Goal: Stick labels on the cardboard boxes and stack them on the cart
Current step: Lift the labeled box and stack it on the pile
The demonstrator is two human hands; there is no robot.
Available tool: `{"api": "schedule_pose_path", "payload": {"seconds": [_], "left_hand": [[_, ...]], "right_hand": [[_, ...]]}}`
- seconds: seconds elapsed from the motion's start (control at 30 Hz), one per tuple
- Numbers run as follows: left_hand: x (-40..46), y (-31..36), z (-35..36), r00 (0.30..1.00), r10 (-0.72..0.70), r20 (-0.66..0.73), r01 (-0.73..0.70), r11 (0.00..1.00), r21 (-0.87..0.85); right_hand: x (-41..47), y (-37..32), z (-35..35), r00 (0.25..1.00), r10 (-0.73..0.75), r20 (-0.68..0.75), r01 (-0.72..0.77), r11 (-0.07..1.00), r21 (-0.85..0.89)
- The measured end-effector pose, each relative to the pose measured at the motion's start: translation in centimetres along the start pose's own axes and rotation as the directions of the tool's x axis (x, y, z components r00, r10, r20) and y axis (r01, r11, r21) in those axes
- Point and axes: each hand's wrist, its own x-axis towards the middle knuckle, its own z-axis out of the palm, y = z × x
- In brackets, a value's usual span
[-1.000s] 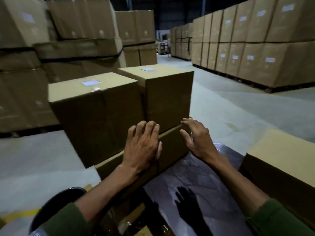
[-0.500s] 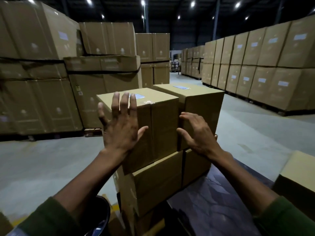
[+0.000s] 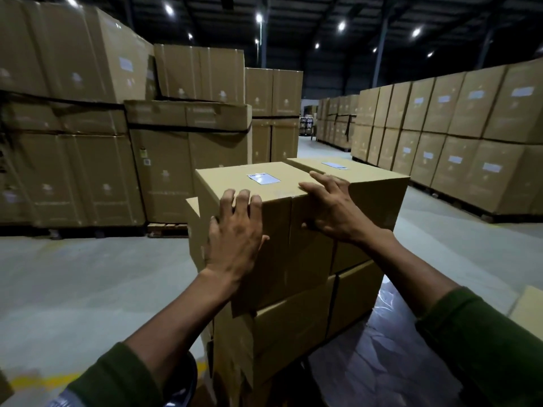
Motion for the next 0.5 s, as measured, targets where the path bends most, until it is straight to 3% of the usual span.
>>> {"api": "schedule_pose_path", "payload": {"seconds": [0.17,0.5], "left_hand": [[-0.2,-0.8,-0.2,0.999,0.034,-0.038,-0.036,0.998,-0.045],[0.0,-5.0,-3.9,0.982,0.06,-0.181,-0.07,0.997,-0.045]], "right_hand": [[-0.2,-0.9,0.6,0.989,-0.024,-0.146,0.031,0.999,0.044],[0.9,-6.1,0.1,0.899,-0.149,-0.411,0.091,0.983,-0.158]]}}
